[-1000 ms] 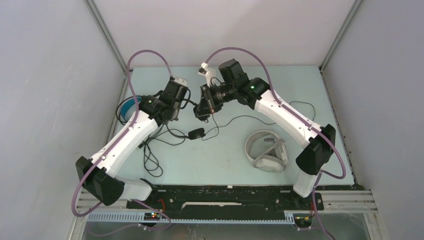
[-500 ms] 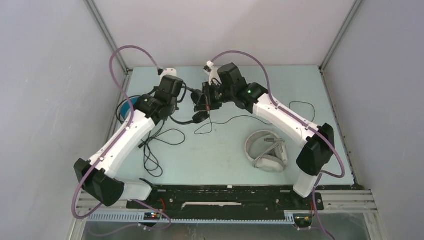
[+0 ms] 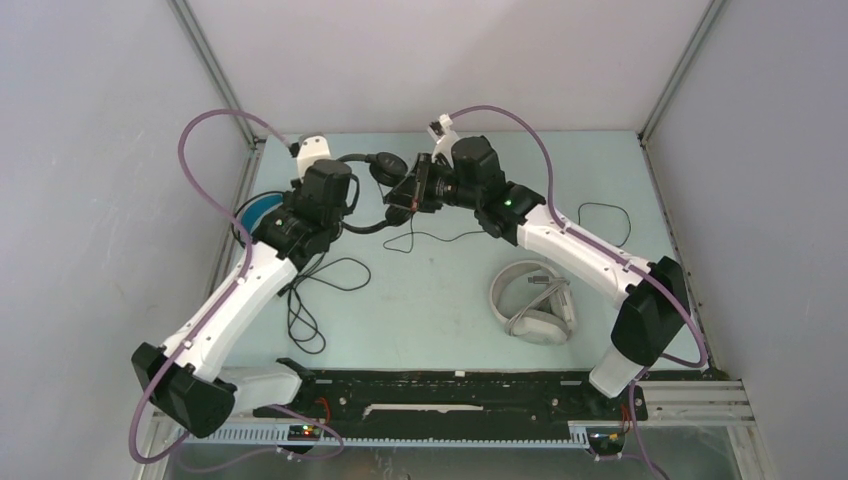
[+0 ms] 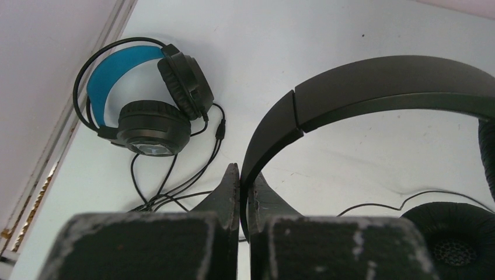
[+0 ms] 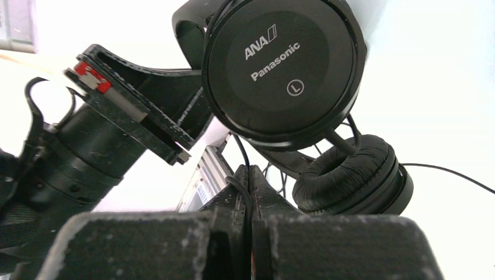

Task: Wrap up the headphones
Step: Wrap the headphones cable around the headphones.

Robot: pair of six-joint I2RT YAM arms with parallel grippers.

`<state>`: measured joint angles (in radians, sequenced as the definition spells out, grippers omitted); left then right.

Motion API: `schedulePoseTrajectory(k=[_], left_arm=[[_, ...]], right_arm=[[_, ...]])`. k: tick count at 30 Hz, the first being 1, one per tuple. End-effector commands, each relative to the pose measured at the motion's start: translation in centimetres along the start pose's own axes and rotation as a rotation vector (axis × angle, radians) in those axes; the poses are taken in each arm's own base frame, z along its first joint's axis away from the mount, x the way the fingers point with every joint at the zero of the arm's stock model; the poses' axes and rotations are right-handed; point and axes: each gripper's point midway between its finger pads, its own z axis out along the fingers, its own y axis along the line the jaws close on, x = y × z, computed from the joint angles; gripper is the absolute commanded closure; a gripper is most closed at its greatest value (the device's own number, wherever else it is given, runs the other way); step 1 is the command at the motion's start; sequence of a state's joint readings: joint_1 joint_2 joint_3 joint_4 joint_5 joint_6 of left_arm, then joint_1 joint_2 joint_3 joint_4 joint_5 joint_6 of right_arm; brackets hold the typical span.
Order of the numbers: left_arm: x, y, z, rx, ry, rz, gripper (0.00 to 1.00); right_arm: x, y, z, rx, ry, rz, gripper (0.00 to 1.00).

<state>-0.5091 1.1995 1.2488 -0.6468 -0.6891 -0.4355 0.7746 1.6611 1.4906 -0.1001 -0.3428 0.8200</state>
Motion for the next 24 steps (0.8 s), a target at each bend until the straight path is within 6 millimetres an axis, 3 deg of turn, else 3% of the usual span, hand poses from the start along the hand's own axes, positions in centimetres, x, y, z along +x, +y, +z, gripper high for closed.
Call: schedulePoseTrajectory(k=[1,9,19,24], left_arm=[[-2.7,0.1,-0.3,0.017,-0.132,-0.191,1.0],[-3.0,0.3,-1.2,0.067,-0.193,-0.315,1.0],[-4.1,1.2,-2.2,0.091,-0.278,-0.439,1.0],[-4.8,1.5,-2.4,0.083,-0.272,-0.428,1.0]], right_arm=[[-2.3,3.9,-1.1,-0.123,-0.092,-0.031,0.99],[-2.2,4.0,-1.4,-0.164,-0.096,0.134,1.0],[-1.5,3.6,-1.1,-0.138,-0.084,0.106,1.0],[0.2,5.1,-1.2,-0.232,-0.014,-0.027,0.99]])
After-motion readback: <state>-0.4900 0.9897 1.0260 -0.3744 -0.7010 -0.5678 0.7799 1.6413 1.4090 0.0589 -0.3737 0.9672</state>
